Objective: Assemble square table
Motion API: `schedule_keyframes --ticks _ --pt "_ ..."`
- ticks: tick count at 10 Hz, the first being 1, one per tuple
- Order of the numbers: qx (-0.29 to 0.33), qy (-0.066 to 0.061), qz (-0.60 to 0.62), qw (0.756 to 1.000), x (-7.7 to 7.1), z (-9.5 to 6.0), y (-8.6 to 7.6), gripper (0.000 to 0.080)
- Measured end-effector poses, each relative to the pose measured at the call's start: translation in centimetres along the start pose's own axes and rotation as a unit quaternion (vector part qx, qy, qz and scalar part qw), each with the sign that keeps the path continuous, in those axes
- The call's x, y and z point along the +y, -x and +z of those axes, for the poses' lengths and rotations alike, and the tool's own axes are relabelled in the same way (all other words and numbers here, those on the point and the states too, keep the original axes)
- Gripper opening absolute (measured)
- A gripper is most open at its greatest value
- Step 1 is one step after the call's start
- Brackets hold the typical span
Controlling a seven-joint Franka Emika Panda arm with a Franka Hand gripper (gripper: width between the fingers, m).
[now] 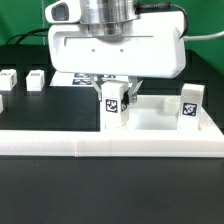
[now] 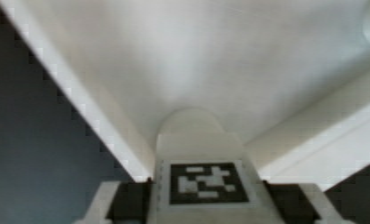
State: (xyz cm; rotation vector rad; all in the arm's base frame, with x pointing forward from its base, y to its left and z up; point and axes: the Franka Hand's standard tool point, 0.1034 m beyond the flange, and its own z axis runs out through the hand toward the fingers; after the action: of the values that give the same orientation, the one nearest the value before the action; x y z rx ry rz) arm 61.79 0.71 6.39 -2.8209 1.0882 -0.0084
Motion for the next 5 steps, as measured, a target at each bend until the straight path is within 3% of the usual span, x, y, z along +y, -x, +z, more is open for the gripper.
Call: schedule_keyframes --ticks 2,3,5 --pt "-0.014 0.017 0.193 0.981 -0.6 -0.1 0.0 0.0288" --pt "-0.018 0.024 0.312 0.949 -0.9 0.3 -0.1 0.0290" --pt "-0.019 0.016 0.446 0.894 -1.3 0.5 -0.2 0.0290"
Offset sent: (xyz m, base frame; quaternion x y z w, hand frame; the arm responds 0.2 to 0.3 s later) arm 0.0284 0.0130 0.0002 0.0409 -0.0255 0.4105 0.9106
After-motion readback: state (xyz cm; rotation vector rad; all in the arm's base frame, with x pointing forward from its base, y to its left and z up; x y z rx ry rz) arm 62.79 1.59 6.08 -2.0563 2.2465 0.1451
